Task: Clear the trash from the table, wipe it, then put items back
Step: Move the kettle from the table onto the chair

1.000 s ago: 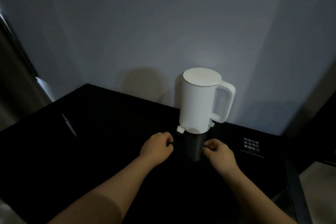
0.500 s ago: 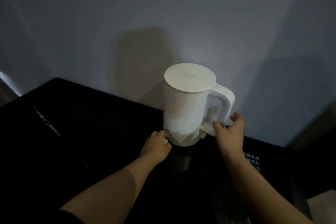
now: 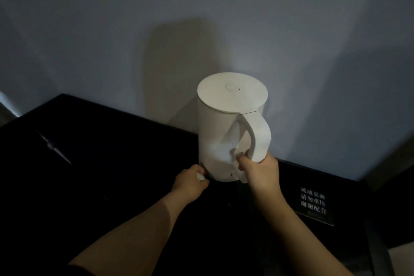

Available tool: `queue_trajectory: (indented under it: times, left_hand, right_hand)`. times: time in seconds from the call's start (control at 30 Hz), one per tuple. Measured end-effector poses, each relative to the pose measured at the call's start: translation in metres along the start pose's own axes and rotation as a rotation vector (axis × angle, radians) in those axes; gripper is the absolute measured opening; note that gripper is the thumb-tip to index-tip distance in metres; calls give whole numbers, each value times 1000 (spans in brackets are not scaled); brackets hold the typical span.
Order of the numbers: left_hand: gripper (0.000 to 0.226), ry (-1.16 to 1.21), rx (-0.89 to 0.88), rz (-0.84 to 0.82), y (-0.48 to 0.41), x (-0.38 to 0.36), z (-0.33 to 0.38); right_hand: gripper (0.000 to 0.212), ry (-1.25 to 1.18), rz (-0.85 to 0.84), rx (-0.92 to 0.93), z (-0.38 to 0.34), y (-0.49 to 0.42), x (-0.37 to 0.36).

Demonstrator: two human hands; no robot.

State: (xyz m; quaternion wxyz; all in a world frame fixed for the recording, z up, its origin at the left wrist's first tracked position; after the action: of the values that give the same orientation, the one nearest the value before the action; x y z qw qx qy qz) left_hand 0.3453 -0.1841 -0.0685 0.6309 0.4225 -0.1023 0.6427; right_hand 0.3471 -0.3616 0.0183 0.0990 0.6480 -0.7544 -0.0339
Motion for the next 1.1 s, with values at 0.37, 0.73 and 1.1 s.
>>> queue_trajectory:
  times: [0.37,0.73,1.1]
  left_hand:
    - [19,413,129,-14,35,-16,-1]
    - [25,811,129,170,112,41,-18]
    - [13,1029,57,289,222,94,-80]
  right_hand:
    - [14,-139,129,23,-7,40,19]
    - [18,-155,183,187,-48,111,36]
    - [15,-167,291,201,-49,233,41]
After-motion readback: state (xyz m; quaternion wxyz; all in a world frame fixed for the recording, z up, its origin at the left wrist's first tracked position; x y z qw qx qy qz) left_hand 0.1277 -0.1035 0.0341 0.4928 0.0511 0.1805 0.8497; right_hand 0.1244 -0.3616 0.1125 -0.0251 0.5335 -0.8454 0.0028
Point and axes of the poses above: each hand's wrist, its own y-axis away from the middle knuckle, its own x-axis out of the back of the hand, z = x × y, the point moved 5 cm from there along -y, towards the middle knuckle, and after that the axes turned 1 degree about -y, right-handed, at the moved point
